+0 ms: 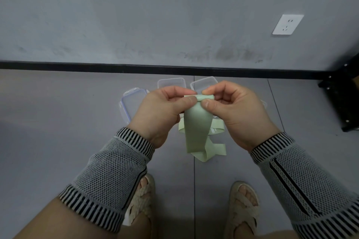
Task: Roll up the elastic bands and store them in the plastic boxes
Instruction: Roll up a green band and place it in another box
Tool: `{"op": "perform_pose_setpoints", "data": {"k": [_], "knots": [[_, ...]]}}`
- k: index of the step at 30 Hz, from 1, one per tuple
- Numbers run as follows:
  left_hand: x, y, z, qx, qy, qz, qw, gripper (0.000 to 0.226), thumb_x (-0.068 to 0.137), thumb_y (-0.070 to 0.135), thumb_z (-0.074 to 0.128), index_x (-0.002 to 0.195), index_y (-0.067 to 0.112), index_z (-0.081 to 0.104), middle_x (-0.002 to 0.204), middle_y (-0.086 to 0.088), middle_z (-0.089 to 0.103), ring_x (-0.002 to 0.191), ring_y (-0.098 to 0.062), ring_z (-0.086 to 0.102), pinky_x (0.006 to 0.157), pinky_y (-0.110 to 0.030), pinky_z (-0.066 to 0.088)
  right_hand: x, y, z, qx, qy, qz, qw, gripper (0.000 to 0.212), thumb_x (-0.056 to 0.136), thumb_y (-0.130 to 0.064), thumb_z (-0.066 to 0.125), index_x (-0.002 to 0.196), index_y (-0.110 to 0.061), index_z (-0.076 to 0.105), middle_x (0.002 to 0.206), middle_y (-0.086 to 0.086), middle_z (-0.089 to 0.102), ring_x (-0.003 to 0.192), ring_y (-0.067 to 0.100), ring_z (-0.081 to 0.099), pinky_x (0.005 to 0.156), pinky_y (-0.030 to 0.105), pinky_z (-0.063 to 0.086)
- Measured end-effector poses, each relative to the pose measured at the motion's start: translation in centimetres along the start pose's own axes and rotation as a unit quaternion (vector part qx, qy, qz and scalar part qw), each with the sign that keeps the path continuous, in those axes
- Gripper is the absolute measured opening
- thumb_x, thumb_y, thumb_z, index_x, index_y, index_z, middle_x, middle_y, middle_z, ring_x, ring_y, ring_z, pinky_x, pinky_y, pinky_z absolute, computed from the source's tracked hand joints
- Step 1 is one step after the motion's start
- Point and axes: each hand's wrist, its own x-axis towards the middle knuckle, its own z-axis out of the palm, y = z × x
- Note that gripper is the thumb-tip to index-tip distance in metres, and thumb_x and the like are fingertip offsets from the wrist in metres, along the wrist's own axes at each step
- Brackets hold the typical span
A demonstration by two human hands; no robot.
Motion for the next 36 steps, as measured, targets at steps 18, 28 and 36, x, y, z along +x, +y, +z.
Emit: {"op": "perform_pose_setpoints", "data": {"k": [18, 28, 36], "knots": [[0.2, 0.0, -0.3, 0.052, 0.001, -0.027, 0.998, 0.008, 0.082, 0.007, 0.068, 0.089, 0.008, 0.068, 0.068, -0.002, 0.065, 0.059, -0.009, 0.056, 0.052, -0.021, 0.034, -0.1, -0.3, -0.5, 0.020, 0.011, 0.020, 1.000, 0.012, 0.081, -0.002, 0.067, 0.082, -0.013, 0.069, 0.082, 0.017, 0.071, 0.074, 0.024, 0.069, 0.070, 0.033, 0.057], [0.1, 0.3, -0.7, 0.034, 0.000, 0.012, 0.999, 0.007, 0.086, 0.001, 0.061, 0.090, 0.002, 0.066, 0.057, 0.006, 0.065, 0.046, 0.000, 0.056, 0.044, -0.011, 0.039, 0.0, -0.3, -0.3, 0.030, 0.002, 0.039, 0.999, 0.010, 0.080, 0.001, 0.067, 0.084, -0.008, 0.068, 0.083, 0.021, 0.069, 0.073, 0.026, 0.065, 0.072, 0.039, 0.056], [0.2, -0.7, -1.0, 0.218, -0.017, 0.108, 0.970, 0.015, 0.084, 0.002, 0.065, 0.085, 0.017, 0.069, 0.080, -0.004, 0.070, 0.073, -0.008, 0.065, 0.070, -0.019, 0.054, 0.1, -0.5, -1.3, -0.067, -0.089, 0.132, 0.985, 0.007, 0.080, -0.006, 0.070, 0.086, -0.003, 0.068, 0.070, 0.007, 0.067, 0.059, 0.010, 0.060, 0.061, 0.022, 0.051]]}}
